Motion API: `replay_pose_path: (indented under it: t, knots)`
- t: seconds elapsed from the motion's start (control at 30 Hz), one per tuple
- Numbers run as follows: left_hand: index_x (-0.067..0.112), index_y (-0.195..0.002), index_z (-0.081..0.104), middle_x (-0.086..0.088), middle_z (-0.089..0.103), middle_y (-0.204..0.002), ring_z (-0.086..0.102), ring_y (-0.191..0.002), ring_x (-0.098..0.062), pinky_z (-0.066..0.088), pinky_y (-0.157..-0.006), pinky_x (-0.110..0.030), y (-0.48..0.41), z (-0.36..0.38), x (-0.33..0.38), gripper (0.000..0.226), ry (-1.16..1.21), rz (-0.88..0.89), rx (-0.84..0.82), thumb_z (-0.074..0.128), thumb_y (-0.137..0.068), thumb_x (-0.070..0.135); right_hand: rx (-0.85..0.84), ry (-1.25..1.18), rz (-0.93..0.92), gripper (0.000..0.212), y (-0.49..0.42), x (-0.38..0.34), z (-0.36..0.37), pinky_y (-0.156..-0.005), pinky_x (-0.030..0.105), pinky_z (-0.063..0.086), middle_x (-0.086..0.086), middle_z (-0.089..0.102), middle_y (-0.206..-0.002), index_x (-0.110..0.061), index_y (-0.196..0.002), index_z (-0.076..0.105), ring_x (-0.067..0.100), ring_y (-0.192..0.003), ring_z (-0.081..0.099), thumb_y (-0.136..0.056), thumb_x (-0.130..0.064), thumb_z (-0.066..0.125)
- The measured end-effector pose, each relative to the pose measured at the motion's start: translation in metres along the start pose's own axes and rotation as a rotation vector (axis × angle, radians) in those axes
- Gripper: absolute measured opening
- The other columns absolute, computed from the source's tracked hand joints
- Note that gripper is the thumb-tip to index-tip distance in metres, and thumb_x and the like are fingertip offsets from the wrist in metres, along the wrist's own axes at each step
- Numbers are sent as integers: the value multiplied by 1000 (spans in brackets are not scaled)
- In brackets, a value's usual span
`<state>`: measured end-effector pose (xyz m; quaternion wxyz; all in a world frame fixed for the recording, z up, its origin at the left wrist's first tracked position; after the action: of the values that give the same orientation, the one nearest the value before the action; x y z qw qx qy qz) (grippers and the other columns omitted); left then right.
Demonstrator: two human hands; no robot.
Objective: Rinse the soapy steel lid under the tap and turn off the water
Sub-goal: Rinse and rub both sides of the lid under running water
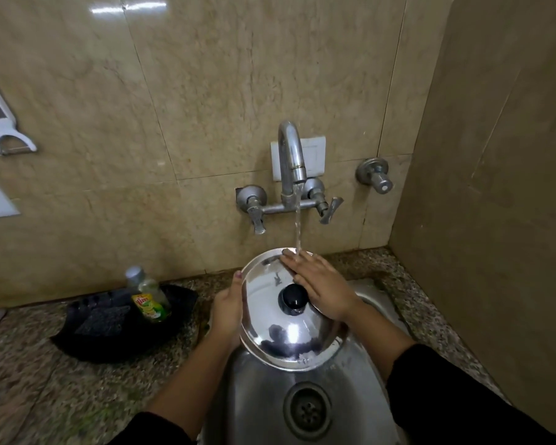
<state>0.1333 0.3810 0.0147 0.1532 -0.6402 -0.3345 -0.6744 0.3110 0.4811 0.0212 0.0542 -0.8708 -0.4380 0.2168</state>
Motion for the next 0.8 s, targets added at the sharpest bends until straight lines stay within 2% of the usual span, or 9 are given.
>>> replay_pose_path:
  t: [0.17,0.33,0.43,0.53,0.6,0.63,0.67,0.73,0.8]
  knots:
    - [7,-77,62,-11,63,-75,60,-67,-25,48,-62,-28,-6,-9,5,41,78,-97,86,48,-95,42,97,-72,75,53,50,4,13,-120,34,13,-13,17,-159,-31,-151,22,-1,-145,12,-101,-43,31]
    - [0,-92,61,-16,61,-80,57,-67,-27,45,-59,-31,-6,-24,-19,46,20,-276,73,48,-94,44,110,-43,-165,61,101,-12,32,-116,38,28,-2,36,-154,-22,-146,39,9,-144,28,-94,-54,44]
    - [0,-105,60,-15,62,-82,58,-70,-29,46,-57,-34,-2,-29,-26,42,80,-415,-3,47,-96,39,144,8,-369,51,98,-24,28,-103,38,42,1,54,-140,-17,-133,55,16,-129,49,-93,-50,53]
    - [-4,-121,57,-16,64,-88,57,-68,-27,51,-59,-38,0,-35,-32,45,79,-528,-38,47,-98,32,102,29,-483,45,80,-32,21,-102,30,39,0,58,-136,-16,-128,60,15,-123,53,-92,-43,59]
    - [-1,-125,56,-14,64,-76,56,-65,-24,50,-39,-29,4,-39,-31,41,56,-571,-22,49,-97,28,98,30,-518,35,66,-34,18,-99,28,40,-1,64,-129,-17,-125,63,15,-118,56,-91,-22,60]
    - [0,-125,55,-14,64,-69,56,-65,-23,48,-33,-25,6,-42,-31,40,74,-604,-21,50,-96,27,110,5,-495,33,60,-35,15,-95,28,43,-1,67,-122,-18,-121,65,15,-113,59,-89,-16,59]
    - [1,-124,56,-14,65,-65,56,-66,-22,49,-34,-24,7,-44,-31,41,98,-624,-43,50,-96,30,118,-45,-431,30,53,-36,10,-90,29,46,-1,70,-115,-19,-117,67,15,-106,61,-89,-15,57]
    - [0,-112,61,-13,69,-69,60,-72,-24,53,-51,-29,4,-49,-36,65,5,-623,-163,36,-93,58,147,-201,-239,22,41,-38,-3,-76,32,50,1,70,-100,-19,-108,68,14,-90,62,-89,-15,58]
    - [2,-101,66,-12,72,-82,65,-78,-28,50,-65,-30,-1,-51,-41,95,-244,-539,-262,15,-81,79,137,-401,-11,13,27,-33,-11,-71,35,53,-2,68,-93,-22,-102,67,12,-83,63,-90,-20,61]
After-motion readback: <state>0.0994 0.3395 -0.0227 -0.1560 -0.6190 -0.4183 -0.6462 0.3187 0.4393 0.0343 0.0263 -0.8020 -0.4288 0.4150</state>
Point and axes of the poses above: each hand's wrist, its own y-axis away from the middle knuckle, its own z-axis out of the palm, x = y × z, the point moved 2 cm from there along -y, towards the middle knuckle
